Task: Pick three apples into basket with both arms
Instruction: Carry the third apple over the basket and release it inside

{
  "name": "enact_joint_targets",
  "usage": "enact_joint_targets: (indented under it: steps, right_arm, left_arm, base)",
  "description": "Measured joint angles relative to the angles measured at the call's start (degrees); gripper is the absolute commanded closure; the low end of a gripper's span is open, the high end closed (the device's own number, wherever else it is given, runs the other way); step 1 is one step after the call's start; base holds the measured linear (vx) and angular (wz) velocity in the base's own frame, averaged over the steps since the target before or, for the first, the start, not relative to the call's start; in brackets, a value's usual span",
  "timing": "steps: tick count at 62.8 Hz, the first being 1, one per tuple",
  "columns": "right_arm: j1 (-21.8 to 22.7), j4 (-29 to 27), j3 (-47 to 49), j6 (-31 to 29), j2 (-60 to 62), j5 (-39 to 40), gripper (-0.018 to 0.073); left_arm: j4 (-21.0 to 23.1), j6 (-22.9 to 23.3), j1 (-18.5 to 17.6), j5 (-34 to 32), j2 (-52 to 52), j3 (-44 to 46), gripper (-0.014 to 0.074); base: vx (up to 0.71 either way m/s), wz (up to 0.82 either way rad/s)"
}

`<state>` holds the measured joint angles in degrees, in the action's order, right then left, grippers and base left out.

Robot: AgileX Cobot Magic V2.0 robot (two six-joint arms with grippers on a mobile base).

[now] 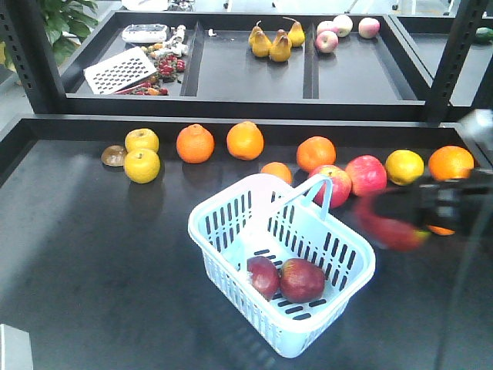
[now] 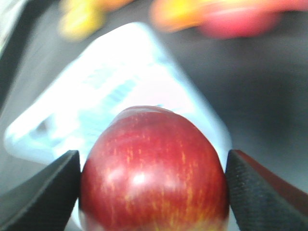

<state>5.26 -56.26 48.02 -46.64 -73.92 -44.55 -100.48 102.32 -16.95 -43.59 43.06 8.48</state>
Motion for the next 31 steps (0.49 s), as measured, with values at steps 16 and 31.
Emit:
enact_joint_targets:
  steps: [16,31]
  right_arm:
    - [-17.0,-1.7,0.0,-0.7,-7.5,18.7,0.0308]
    - [-18.1,-3.1,1.0,-2.7,-15.3,20.6,-0.0131]
  left_arm:
    - [0.0,0.0,0.0,0.0,0.0,0.0,0.0603]
    - [0.0,0.0,0.0,0.0,0.0,0.0,0.0603]
  base:
    - [0.0,0.0]
    - [0.0,0.0]
